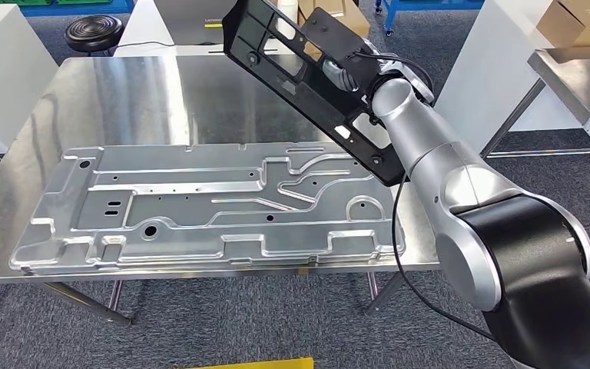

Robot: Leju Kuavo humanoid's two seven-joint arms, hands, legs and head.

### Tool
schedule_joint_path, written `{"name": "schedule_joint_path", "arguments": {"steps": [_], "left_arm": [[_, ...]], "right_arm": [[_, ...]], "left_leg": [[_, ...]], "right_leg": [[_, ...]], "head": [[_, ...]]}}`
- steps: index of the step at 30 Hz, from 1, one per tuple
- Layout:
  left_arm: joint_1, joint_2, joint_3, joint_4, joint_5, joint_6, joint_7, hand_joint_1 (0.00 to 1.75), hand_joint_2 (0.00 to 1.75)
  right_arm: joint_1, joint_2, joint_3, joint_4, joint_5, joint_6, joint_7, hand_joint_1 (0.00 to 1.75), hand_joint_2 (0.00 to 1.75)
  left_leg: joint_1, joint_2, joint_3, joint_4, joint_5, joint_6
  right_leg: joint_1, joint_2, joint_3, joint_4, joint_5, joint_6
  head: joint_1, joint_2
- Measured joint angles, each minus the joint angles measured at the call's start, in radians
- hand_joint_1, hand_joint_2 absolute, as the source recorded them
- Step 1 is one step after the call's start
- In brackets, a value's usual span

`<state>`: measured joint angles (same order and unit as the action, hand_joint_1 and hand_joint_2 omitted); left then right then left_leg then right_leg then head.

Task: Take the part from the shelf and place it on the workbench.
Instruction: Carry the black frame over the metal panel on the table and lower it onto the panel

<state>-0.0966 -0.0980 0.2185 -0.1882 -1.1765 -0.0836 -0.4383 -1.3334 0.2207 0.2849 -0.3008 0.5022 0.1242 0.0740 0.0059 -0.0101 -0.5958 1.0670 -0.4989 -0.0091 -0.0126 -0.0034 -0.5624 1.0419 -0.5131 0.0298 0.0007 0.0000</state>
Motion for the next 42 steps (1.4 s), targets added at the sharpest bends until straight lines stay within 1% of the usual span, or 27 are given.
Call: {"name": "schedule_joint_path", "arguments": {"steps": [3, 9, 12, 15, 22, 30, 42], "left_arm": [[-0.001, 0.000, -0.001, 0.000, 0.000, -0.001, 0.003, 0.00, 1.75], [-0.002, 0.000, -0.004, 0.000, 0.000, -0.005, 0.006, 0.00, 1.75], [-0.004, 0.000, -0.009, 0.000, 0.000, -0.008, 0.006, 0.00, 1.75], [-0.004, 0.000, -0.013, 0.000, 0.002, -0.010, 0.006, 0.00, 1.75], [-0.004, 0.000, -0.016, 0.000, 0.011, -0.011, 0.006, 0.00, 1.75], [-0.003, 0.000, -0.017, 0.000, 0.016, -0.008, 0.009, 0.00, 1.75], [-0.006, 0.000, -0.032, 0.000, 0.014, -0.009, 0.016, 0.00, 1.75]], "right_arm": [[0.009, 0.020, 0.001, 0.000, 0.003, 0.024, -0.024, 1.75, 1.75], [0.020, 0.078, 0.004, 0.000, -0.002, 0.057, -0.055, 1.75, 1.75], [0.020, 0.102, 0.015, -0.003, -0.028, 0.065, -0.056, 1.75, 1.75], [0.020, 0.115, 0.045, -0.012, -0.074, 0.067, -0.053, 1.75, 1.75], [0.017, 0.124, 0.094, -0.023, -0.128, 0.035, -0.051, 1.75, 1.75], [0.017, 0.115, 0.070, -0.023, -0.209, -0.009, -0.096, 1.75, 1.75], [0.056, 0.114, 0.063, -0.023, -0.201, -0.020, -0.119, 1.75, 1.75]], "left_leg": [[0.000, 0.000, 0.000, 0.000, 0.000, 0.000], [0.000, 0.000, 0.000, 0.000, 0.000, 0.000], [0.000, 0.000, 0.000, 0.000, 0.000, 0.000], [0.000, 0.000, 0.000, 0.000, 0.000, 0.000], [0.000, 0.000, 0.000, 0.000, 0.000, 0.000], [0.000, 0.000, 0.000, 0.000, 0.000, 0.000], [0.000, 0.000, 0.000, 0.000, 0.000, 0.000]], "right_leg": [[0.000, 0.000, 0.000, 0.000, 0.000, 0.000], [0.000, 0.000, 0.000, 0.000, 0.000, 0.000], [0.000, 0.000, 0.000, 0.000, 0.000, 0.000], [0.000, 0.000, 0.000, 0.000, 0.000, 0.000], [0.000, 0.000, 0.000, 0.000, 0.000, 0.000], [0.000, 0.000, 0.000, 0.000, 0.000, 0.000], [0.000, 0.000, 0.000, 0.000, 0.000, 0.000]], "head": [[0.000, 0.000], [-0.001, 0.000], [-0.001, 0.000], [0.000, 0.000], [0.000, 0.000], [0.000, 0.000], [0.000, 0.000]]}}
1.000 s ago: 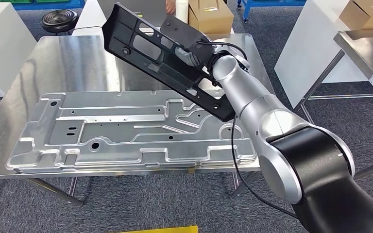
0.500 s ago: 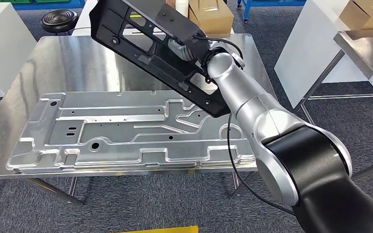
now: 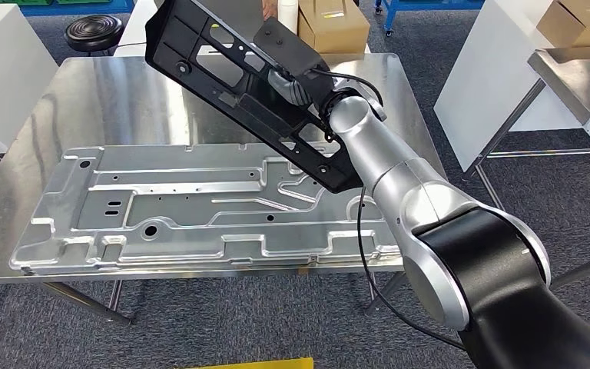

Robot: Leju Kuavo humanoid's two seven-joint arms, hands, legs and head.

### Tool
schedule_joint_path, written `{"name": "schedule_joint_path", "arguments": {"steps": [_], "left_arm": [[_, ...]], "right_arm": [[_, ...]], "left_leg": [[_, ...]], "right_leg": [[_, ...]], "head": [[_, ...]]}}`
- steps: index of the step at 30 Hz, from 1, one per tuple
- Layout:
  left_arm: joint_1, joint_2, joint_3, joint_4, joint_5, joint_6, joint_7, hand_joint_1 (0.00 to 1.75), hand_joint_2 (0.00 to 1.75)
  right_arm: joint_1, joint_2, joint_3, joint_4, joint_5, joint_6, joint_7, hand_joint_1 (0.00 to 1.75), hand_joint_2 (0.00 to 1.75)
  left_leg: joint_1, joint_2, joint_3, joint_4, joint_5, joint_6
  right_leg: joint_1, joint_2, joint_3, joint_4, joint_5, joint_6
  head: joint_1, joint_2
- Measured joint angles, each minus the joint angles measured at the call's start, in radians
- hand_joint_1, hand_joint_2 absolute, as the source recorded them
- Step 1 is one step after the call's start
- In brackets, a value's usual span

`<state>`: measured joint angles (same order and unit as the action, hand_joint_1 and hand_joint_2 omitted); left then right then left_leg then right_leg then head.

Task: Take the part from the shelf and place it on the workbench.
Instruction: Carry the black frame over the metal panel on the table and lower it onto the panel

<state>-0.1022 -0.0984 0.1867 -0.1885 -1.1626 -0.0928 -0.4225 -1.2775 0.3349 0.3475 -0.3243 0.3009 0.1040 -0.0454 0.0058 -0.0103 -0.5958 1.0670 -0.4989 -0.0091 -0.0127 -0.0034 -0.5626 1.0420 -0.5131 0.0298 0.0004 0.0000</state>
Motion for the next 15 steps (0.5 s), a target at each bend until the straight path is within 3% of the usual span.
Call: {"name": "schedule_joint_path", "arguments": {"steps": [15], "left_arm": [[0.000, 0.000, -0.002, 0.000, 0.005, 0.004, 0.001, 0.00, 1.75]], "right_arm": [[0.010, -0.020, -0.021, 0.000, -0.034, -0.022, -0.007, 1.75, 1.75]], "left_leg": [[0.000, 0.000, 0.000, 0.000, 0.000, 0.000]], "right_leg": [[0.000, 0.000, 0.000, 0.000, 0.000, 0.000]], "head": [[0.000, 0.000]]}}
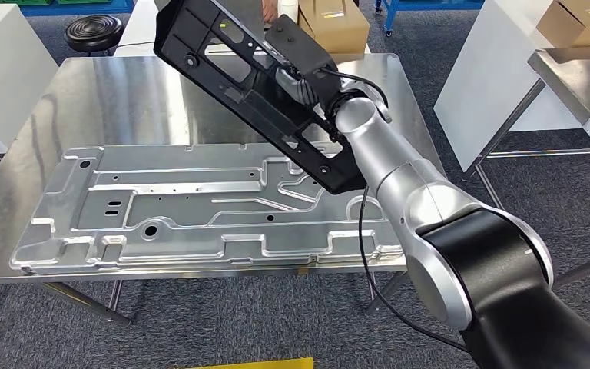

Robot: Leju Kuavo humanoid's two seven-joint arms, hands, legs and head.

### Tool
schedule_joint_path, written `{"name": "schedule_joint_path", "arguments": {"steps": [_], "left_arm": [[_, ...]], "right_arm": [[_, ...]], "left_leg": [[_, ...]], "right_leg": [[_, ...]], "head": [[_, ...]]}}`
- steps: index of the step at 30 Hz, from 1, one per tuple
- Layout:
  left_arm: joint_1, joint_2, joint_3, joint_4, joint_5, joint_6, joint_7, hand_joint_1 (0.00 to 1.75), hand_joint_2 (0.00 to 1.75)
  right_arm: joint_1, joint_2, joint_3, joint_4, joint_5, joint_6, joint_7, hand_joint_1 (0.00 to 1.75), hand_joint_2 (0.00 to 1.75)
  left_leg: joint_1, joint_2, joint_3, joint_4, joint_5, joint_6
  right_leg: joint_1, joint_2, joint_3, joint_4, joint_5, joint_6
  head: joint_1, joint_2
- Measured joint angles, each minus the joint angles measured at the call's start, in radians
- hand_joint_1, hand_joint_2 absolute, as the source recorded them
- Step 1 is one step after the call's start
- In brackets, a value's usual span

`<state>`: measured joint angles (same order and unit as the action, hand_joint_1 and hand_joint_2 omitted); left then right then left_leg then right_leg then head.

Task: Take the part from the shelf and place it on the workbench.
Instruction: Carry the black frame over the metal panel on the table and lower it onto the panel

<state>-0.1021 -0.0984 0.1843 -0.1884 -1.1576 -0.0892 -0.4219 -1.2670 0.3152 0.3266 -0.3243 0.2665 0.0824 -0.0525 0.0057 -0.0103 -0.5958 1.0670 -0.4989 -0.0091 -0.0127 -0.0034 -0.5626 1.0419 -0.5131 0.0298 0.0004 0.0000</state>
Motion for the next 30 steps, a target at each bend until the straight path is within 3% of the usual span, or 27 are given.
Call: {"name": "schedule_joint_path", "arguments": {"steps": [24, 28, 30], "left_arm": [[0.000, -0.002, -0.013, 0.000, 0.002, 0.008, 0.003, 0.00, 1.75], [0.000, -0.002, -0.018, 0.000, -0.001, 0.009, 0.001, 0.00, 1.75], [0.000, -0.002, -0.021, 0.000, -0.004, 0.009, -0.002, 0.00, 1.75]], "right_arm": [[0.061, -0.075, -0.065, 0.000, -0.019, -0.074, -0.005, 1.75, 1.75], [0.071, -0.086, -0.065, 0.000, -0.017, -0.081, 0.000, 0.00, 0.00], [0.076, -0.089, -0.065, 0.000, -0.016, -0.082, 0.002, 0.00, 0.00]], "left_leg": [[0.000, 0.000, 0.001, 0.000, 0.000, 0.000], [0.000, 0.000, 0.001, 0.000, 0.000, 0.000], [0.000, 0.000, 0.001, 0.000, 0.000, 0.000]], "right_leg": [[0.000, 0.000, 0.001, 0.000, 0.000, 0.000], [0.000, 0.000, 0.000, 0.000, 0.000, 0.000], [0.000, 0.000, 0.000, 0.000, 0.000, 0.000]], "head": [[0.000, 0.000], [0.000, 0.000], [0.000, 0.000]]}}
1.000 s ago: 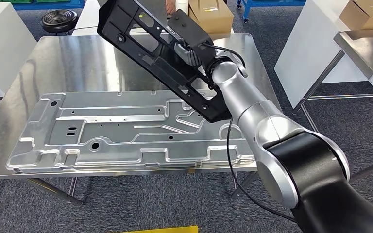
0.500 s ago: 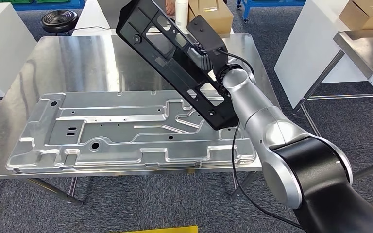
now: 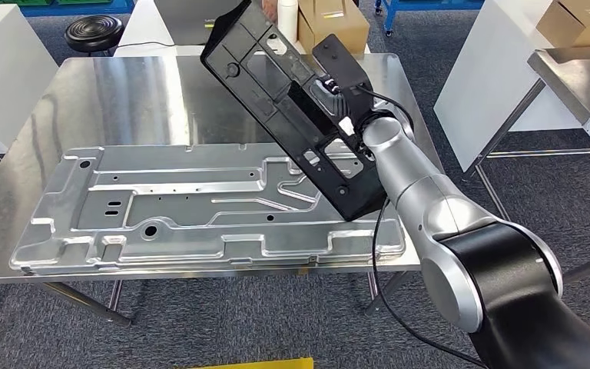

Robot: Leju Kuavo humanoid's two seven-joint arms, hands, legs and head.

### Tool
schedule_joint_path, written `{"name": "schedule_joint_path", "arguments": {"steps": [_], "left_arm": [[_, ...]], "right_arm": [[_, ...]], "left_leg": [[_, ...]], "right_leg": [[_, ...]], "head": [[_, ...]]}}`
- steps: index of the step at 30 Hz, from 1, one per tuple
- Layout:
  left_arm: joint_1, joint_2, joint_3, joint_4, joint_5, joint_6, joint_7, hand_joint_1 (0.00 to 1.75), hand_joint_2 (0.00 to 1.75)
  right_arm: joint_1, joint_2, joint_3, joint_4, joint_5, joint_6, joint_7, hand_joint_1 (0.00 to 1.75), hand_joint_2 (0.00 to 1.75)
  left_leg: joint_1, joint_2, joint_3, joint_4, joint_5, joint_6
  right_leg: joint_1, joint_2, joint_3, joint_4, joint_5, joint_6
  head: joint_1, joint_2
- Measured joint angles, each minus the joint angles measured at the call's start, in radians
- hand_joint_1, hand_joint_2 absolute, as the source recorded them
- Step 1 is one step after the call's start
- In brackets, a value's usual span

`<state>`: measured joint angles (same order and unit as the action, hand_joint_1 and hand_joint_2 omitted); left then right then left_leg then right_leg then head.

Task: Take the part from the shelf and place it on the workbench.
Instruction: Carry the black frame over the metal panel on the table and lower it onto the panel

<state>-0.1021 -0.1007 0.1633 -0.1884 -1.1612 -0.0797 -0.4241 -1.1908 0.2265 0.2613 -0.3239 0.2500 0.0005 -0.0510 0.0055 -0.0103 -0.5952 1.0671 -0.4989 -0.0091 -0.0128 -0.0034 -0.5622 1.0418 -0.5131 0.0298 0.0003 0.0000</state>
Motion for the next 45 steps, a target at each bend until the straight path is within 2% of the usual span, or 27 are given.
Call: {"name": "schedule_joint_path", "arguments": {"steps": [26, 30, 45], "left_arm": [[0.000, -0.001, -0.020, 0.000, 0.005, 0.007, -0.007, 0.00, 1.75], [0.002, 0.000, -0.020, 0.000, 0.017, 0.007, -0.007, 0.00, 0.00], [0.010, 0.007, -0.019, 0.000, 0.055, 0.026, 0.019, 0.00, 0.00]], "right_arm": [[0.015, -0.003, 0.001, 0.000, 0.046, -0.004, 0.039, 0.00, 0.00], [0.015, -0.003, 0.001, 0.000, 0.053, -0.003, 0.038, 0.00, 0.00], [0.016, -0.001, 0.028, 0.000, 0.090, 0.018, 0.015, 0.00, 0.00]], "left_leg": [[0.000, 0.000, 0.000, 0.000, 0.000, 0.000], [0.000, 0.000, 0.000, 0.000, 0.000, 0.000], [0.000, 0.000, 0.000, 0.000, 0.000, 0.000]], "right_leg": [[0.000, 0.000, 0.000, 0.000, 0.000, 0.000], [0.000, 0.000, 0.000, 0.000, 0.000, 0.000], [0.000, 0.000, 0.000, 0.000, 0.000, 0.000]], "head": [[0.000, 0.000], [0.000, 0.000], [0.000, 0.000]]}}
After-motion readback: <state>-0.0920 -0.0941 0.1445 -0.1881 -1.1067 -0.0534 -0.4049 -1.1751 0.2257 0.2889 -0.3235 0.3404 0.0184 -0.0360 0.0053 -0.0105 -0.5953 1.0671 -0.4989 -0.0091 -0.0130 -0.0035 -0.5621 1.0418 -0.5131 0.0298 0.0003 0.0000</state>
